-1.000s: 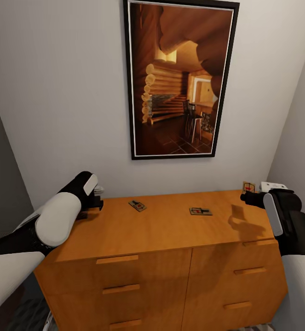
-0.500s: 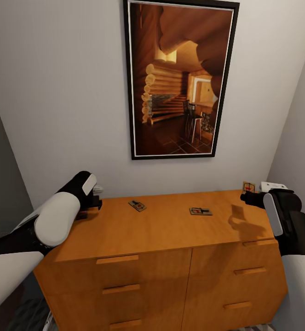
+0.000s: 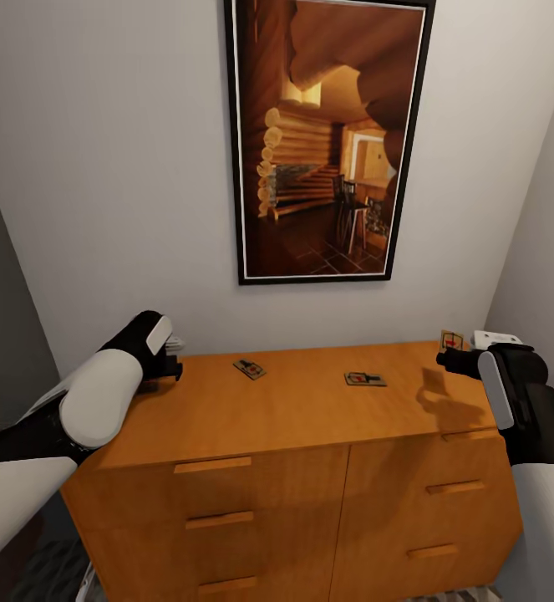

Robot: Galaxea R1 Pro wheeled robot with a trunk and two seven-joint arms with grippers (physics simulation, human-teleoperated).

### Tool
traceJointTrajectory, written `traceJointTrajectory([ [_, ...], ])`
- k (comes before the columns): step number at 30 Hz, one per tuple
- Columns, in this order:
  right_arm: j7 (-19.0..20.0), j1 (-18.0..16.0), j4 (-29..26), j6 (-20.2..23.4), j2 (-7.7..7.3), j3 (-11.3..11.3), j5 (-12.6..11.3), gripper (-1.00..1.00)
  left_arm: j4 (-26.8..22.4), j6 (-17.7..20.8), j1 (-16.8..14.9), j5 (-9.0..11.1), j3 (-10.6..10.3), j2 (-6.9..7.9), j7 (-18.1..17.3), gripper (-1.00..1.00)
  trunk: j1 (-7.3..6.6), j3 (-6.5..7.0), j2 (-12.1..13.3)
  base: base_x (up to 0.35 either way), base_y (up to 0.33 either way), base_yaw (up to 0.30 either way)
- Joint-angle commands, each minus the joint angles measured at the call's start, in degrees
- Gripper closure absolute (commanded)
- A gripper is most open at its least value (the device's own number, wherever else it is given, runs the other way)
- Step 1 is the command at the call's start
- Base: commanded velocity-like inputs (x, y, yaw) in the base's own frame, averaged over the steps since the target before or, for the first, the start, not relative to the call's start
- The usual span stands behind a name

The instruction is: Take the four mousetraps from the cabinet in the bathroom and place them on the bathroom floor. Make sure all four end up on the same floor surface, and ensure that at least two of them are either under or directly next to the same bathroom sink.

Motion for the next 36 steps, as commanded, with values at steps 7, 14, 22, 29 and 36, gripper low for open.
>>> traceJointTrajectory([
  [7, -0.49, -0.05, -0.04, 0.18, -0.02, -0.01, -0.78, 1.00, -0.41, 0.22, -0.05, -0.59, 0.44, 0.45, -0.04, -1.00, 1.32, -1.15, -2.46, 0.000, 0.000, 0.000],
  [14, -0.49, -0.05, -0.05, 0.18, -0.02, -0.03, -0.78, 1.00, -1.96, 0.27, -0.05, -0.60, 0.39, 0.55, 0.01, -1.00, 1.32, -1.15, -2.46, 0.000, 0.000, 0.000],
  [22, -0.56, -0.05, 0.02, 0.18, 0.01, 0.01, -0.85, 1.00, -3.20, 0.27, -0.05, -0.66, 0.31, 0.56, 0.05, -1.00, 1.32, -1.15, -2.46, 0.000, 0.000, 0.000],
  [29, -0.57, -0.05, 0.03, 0.18, 0.06, 0.02, -0.87, 1.00, -3.24, 0.27, -0.05, -0.68, 0.30, 0.56, 0.05, -1.00, 1.32, -1.15, -2.46, 0.000, 0.000, 0.000],
  [36, -0.57, -0.05, 0.03, 0.18, 0.01, 0.02, -0.84, 1.00, -3.00, 0.27, -0.05, -0.68, 0.30, 0.50, 0.05, -1.00, 1.32, -1.15, -2.46, 0.000, 0.000, 0.000],
])
